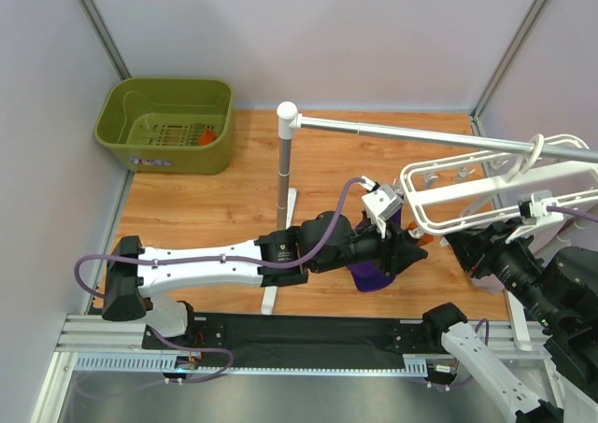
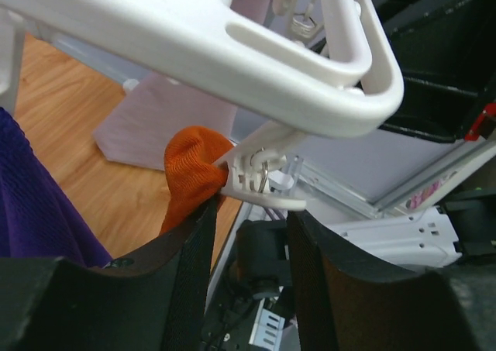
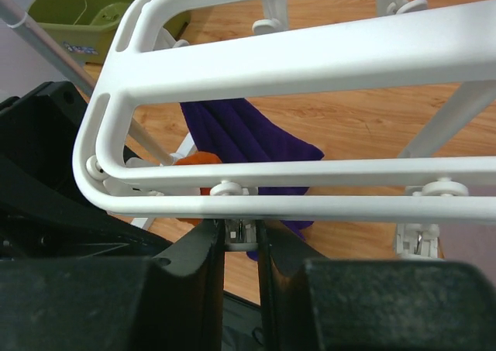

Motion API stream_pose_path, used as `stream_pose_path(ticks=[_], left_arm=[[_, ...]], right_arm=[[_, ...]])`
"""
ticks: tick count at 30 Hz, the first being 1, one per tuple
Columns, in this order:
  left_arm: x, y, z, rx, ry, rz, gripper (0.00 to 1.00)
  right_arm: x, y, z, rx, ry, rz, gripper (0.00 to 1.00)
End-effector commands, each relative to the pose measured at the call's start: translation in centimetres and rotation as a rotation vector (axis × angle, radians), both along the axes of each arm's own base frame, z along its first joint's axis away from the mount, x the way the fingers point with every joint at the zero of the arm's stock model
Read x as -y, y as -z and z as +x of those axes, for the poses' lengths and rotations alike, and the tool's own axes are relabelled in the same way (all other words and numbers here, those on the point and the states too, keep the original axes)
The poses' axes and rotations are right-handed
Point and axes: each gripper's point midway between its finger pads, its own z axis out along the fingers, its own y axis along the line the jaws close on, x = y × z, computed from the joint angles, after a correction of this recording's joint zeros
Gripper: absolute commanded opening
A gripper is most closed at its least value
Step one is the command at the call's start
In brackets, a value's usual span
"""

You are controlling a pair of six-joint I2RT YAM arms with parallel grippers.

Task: Clip the socks to the hanger
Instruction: Open the clamp at the hanger.

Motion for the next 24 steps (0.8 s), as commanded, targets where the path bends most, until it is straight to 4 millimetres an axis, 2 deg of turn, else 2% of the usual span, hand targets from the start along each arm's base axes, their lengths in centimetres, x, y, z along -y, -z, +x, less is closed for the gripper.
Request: stream_pose_path(ticks=[1, 4, 7, 12, 16, 19, 24], left_arm=[[-1.2, -3.7, -1.9, 0.008, 0.099, -0.131, 0.49], [-1.6, -4.9, -3.6, 0.016, 0.190, -0.187, 0.48], [-2.1, -6.2, -5.6, 0.021, 0.292, -0.250, 0.48], [-3.7, -9.6, -8.5, 0.026, 0.450, -0.407, 0.48], [-4.0, -11.1, -9.1, -0.054, 0.483, -0.465, 0.49], [-3.8, -11.4, -9.1, -0.104, 0.491, -0.468, 0.49], [-3.4, -10.6, -9.1, -0.146, 0.490, -0.449, 0.49]], right_arm=[[-0.3, -1.3, -0.6, 0.003, -0.001, 0.066, 0.15], [-0.7, -1.4, -1.6, -0.048, -0.023, 0.097, 0.05], [-1.6, -1.3, -2.6, -0.103, -0.075, 0.124, 0.03], [-3.4, -1.8, -4.6, -0.151, -0.192, 0.189, 0.03], [-4.5, -2.5, -5.8, -0.157, -0.269, 0.237, 0.03], [-5.1, -2.9, -6.5, -0.152, -0.316, 0.267, 0.04], [-5.6, -3.3, -6.8, -0.152, -0.344, 0.304, 0.04]])
